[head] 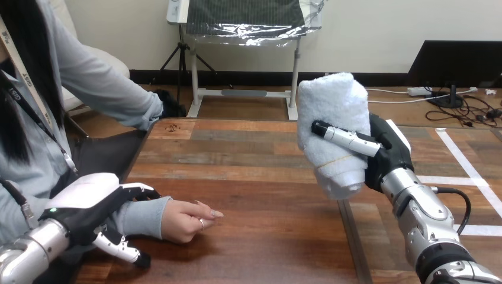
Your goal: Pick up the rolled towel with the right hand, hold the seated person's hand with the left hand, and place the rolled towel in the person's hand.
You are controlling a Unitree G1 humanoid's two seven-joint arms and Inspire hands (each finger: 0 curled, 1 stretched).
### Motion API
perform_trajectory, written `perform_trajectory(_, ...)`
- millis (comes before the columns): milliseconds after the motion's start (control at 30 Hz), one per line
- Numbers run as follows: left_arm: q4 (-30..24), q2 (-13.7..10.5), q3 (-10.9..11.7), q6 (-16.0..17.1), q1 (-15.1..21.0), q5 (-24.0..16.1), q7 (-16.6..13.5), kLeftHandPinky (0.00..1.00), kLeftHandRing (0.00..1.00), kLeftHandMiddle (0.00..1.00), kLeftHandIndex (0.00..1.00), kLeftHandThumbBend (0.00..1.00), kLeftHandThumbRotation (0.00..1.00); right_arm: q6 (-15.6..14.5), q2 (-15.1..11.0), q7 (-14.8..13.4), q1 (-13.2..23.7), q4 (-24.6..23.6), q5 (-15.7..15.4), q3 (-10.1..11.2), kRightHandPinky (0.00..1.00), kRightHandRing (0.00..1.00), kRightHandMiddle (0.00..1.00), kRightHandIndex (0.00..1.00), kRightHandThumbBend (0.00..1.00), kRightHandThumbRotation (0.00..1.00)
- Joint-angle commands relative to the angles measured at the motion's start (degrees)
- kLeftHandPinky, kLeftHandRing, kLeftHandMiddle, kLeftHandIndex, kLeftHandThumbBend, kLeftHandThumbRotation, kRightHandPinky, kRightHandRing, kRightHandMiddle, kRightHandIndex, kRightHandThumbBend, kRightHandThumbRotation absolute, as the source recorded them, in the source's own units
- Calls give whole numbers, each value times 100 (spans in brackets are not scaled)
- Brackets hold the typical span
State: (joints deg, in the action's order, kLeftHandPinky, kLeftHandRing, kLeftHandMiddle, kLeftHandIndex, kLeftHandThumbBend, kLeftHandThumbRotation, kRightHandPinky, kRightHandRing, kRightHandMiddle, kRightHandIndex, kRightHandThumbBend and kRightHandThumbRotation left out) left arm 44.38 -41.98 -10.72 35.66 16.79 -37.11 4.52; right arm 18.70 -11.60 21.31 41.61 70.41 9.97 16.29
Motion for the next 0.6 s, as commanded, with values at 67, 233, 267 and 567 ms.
perform_trajectory(67, 275, 24, -113, 171, 607, 139, -15, 66, 72, 75, 77, 100, 21, 190, -91, 59, 119, -450, 95, 41, 31, 39, 47, 44, 71, 0)
perform_trajectory(233, 363, 54, -150, 194, 642, 153, -81, 64, 69, 72, 73, 100, 15, 156, -87, 114, 91, -493, 130, 51, 31, 39, 47, 44, 71, 0)
perform_trajectory(267, 416, 60, -163, 229, 662, 146, -116, 63, 68, 71, 73, 100, 15, 165, -94, 106, 81, -501, 112, 36, 31, 39, 47, 44, 71, 0)
perform_trajectory(567, 679, 96, -213, 549, 733, 128, -431, 57, 61, 64, 66, 97, 9, 112, -87, 215, 26, -544, 167, 52, 31, 40, 47, 44, 70, 0)
